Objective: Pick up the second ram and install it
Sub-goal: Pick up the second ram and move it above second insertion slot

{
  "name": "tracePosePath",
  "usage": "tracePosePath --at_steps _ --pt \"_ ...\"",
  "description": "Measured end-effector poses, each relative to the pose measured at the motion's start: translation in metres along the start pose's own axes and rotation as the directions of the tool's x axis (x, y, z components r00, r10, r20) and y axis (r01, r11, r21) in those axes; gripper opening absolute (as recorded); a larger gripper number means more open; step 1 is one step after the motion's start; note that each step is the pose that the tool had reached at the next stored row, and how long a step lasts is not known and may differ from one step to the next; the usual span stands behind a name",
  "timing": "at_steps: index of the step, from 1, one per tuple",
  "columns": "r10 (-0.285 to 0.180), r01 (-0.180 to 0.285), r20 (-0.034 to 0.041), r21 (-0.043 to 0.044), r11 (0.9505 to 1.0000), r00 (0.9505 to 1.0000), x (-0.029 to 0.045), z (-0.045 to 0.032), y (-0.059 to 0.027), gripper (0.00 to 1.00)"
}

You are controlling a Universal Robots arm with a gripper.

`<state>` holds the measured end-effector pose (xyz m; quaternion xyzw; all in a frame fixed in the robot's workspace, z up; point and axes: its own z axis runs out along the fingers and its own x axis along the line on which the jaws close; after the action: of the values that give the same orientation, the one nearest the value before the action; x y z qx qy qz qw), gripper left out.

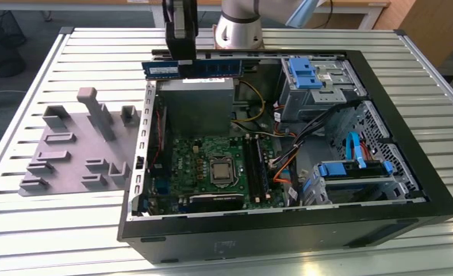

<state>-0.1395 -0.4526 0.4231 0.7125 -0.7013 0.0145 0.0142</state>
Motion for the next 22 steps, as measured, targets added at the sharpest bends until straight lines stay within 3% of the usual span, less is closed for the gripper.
tracePosePath --at_steps 22 --pt "0.0 0.0 0.0 0.0 1.0 1.0 0.0004 0.0 -0.0275 0.14"
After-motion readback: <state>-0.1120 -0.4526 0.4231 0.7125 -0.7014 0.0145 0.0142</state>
